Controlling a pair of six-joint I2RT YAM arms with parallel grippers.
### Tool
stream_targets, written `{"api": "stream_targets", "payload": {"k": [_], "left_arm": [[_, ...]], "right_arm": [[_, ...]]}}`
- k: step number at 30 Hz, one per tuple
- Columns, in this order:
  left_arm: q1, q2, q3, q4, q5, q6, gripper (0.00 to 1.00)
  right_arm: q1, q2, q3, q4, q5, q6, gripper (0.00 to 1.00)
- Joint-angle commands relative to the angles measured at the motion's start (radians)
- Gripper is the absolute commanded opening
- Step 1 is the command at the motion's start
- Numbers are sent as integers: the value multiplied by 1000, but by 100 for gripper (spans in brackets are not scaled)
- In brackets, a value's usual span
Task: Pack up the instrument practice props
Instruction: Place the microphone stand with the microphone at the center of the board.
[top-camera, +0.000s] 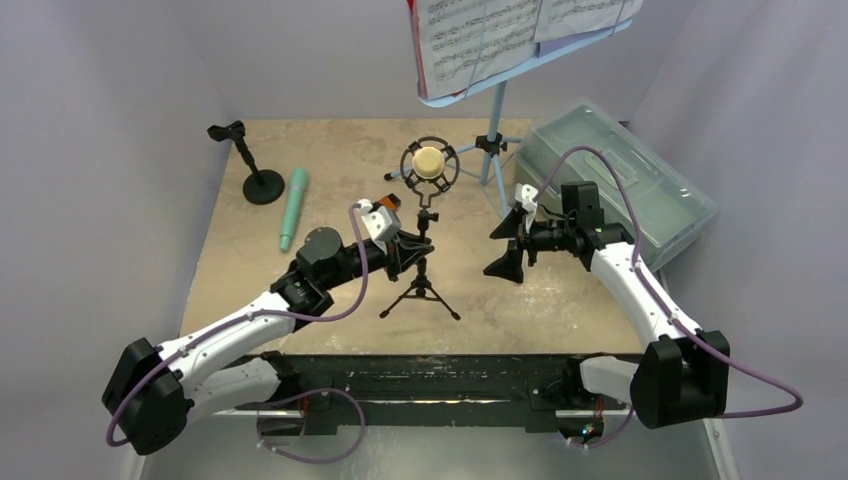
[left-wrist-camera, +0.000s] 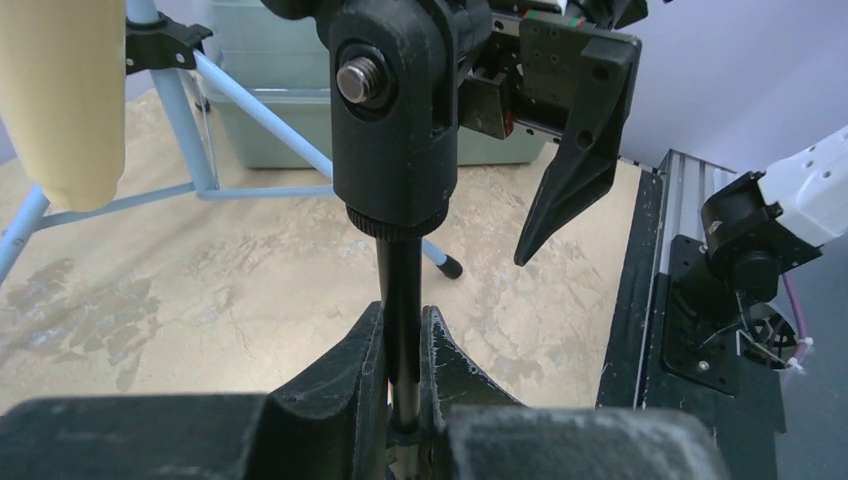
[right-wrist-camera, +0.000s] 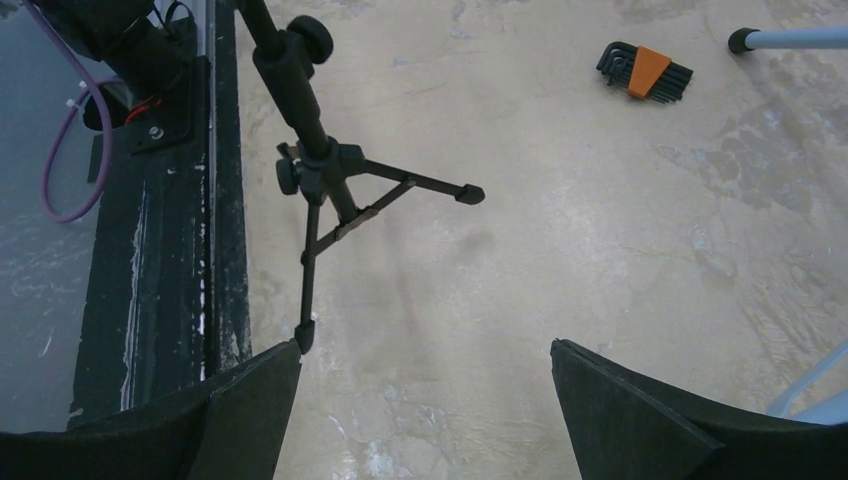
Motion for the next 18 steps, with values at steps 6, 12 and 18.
{"api": "stream_targets", "payload": {"k": [6,12,18], "left_arm": [[-83,140,106,264,-72,105,0],[-98,263,128,380,-74,114,0],[-101,348,104,539,-115,133,0]], "right_arm": [[-2,7,42,-16,-28,-42,99],[-2,12,43,-18,-21,-48,99],[-2,9,44,-20,-20,-50,99]]}}
